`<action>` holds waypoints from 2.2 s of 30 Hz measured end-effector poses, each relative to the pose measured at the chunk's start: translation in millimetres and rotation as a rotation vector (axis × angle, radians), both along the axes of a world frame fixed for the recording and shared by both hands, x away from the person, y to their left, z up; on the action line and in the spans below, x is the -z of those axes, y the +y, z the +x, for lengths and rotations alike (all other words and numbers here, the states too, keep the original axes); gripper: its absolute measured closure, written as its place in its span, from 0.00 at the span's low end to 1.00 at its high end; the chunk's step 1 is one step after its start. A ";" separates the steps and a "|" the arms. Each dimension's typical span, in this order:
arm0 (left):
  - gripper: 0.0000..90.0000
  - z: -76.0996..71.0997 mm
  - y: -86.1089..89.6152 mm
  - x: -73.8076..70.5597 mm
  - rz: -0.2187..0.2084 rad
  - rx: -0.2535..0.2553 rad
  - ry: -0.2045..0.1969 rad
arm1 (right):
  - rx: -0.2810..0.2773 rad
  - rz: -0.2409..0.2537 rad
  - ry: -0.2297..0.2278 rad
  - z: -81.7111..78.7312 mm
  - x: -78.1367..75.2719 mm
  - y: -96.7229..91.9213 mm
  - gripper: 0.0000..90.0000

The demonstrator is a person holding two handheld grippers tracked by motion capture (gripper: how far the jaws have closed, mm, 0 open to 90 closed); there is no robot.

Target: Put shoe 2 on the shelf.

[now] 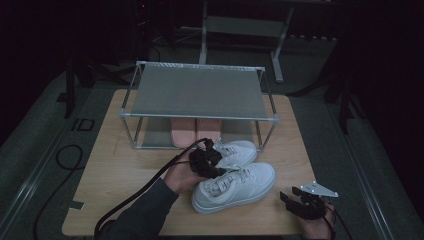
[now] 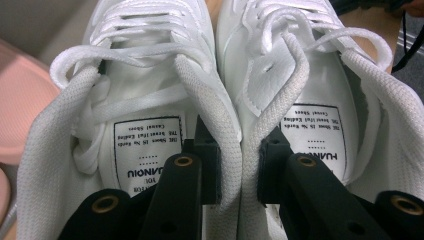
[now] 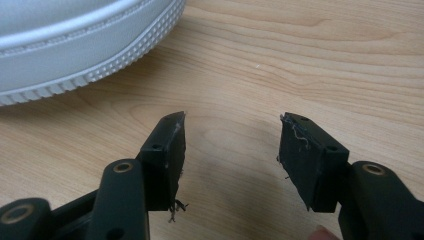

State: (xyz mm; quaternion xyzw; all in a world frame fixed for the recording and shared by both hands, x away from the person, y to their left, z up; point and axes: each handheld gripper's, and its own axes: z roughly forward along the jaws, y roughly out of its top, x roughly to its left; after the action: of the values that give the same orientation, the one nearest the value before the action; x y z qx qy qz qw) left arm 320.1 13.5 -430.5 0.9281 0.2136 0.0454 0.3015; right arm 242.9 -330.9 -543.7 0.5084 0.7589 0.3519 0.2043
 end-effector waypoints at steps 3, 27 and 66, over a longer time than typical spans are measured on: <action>0.85 -0.2 -2.4 -3.5 -0.006 0.003 -0.004 | -0.001 -0.001 0.000 0.3 0.4 0.1 0.48; 0.85 10.2 -20.2 -45.6 -0.026 0.057 -0.036 | 0.012 0.017 0.001 -3.5 1.6 -5.3 0.48; 0.85 4.9 -34.2 -119.5 -0.093 0.126 -0.087 | 0.016 0.022 0.016 -3.2 4.0 -8.2 0.48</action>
State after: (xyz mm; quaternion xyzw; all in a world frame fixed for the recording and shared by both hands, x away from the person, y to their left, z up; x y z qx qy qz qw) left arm 325.0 -20.8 -311.0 0.9218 0.1433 0.0565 0.3557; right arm 239.7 -339.2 -547.7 0.5194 0.7526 0.3547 0.1952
